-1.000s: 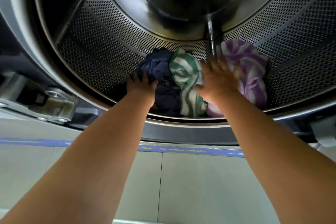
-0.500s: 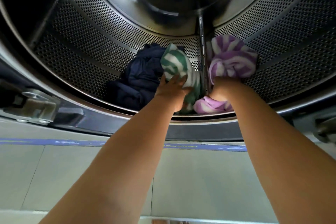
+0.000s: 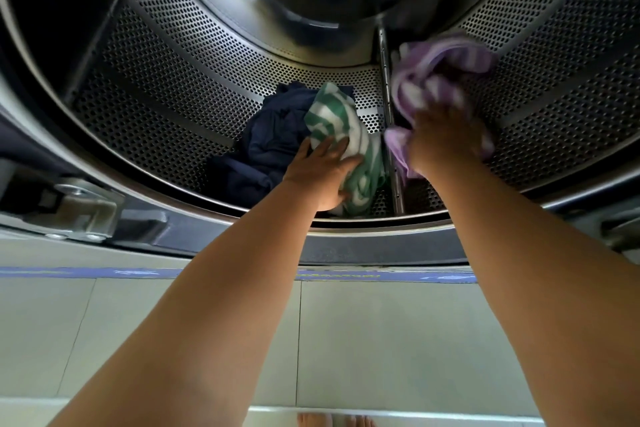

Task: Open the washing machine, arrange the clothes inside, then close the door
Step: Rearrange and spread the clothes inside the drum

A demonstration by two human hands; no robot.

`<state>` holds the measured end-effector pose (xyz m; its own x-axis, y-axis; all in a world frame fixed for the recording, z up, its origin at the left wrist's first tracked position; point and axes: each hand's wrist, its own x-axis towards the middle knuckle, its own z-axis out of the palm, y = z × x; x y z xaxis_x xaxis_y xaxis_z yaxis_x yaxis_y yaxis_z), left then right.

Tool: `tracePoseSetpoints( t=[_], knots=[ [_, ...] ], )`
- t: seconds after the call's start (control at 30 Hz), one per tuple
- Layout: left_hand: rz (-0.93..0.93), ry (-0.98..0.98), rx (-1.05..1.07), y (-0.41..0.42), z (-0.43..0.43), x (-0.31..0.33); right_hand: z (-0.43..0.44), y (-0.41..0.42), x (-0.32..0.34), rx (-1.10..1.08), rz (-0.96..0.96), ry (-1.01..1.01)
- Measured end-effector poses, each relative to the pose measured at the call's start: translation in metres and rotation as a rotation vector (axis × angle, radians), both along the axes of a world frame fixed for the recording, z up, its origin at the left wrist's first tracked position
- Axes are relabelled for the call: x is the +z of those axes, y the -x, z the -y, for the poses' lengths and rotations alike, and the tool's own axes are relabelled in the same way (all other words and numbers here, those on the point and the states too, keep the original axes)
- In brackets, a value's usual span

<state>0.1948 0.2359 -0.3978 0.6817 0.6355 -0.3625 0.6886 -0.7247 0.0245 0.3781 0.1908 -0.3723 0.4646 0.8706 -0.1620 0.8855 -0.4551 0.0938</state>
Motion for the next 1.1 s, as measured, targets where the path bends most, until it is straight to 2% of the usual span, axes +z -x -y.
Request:
tracePoseSetpoints(
  t=[0.07, 0.23, 0.37, 0.53, 0.9, 1.1],
  knots=[
    [0.041, 0.022, 0.030, 0.000, 0.000, 0.000, 0.005, 0.001, -0.011, 0.016, -0.074, 0.107],
    [0.006, 0.026, 0.043, -0.001, 0.002, 0.001, 0.005, 0.004, 0.004, -0.028, -0.007, -0.117],
    [-0.015, 0.030, 0.066, 0.001, 0.007, -0.001, 0.017, 0.000, -0.009, -0.004, -0.032, 0.112],
    [-0.007, -0.003, 0.087, 0.011, 0.014, 0.011, 0.027, 0.015, 0.005, 0.040, 0.048, 0.174],
    [0.081, -0.104, 0.122, 0.066, 0.094, 0.107, 0.133, 0.085, 0.092, 0.177, -0.083, -0.193],
    [0.117, -0.147, 0.139, 0.094, 0.154, 0.157, 0.199, 0.107, 0.145, 0.203, -0.100, -0.194]
  ],
)
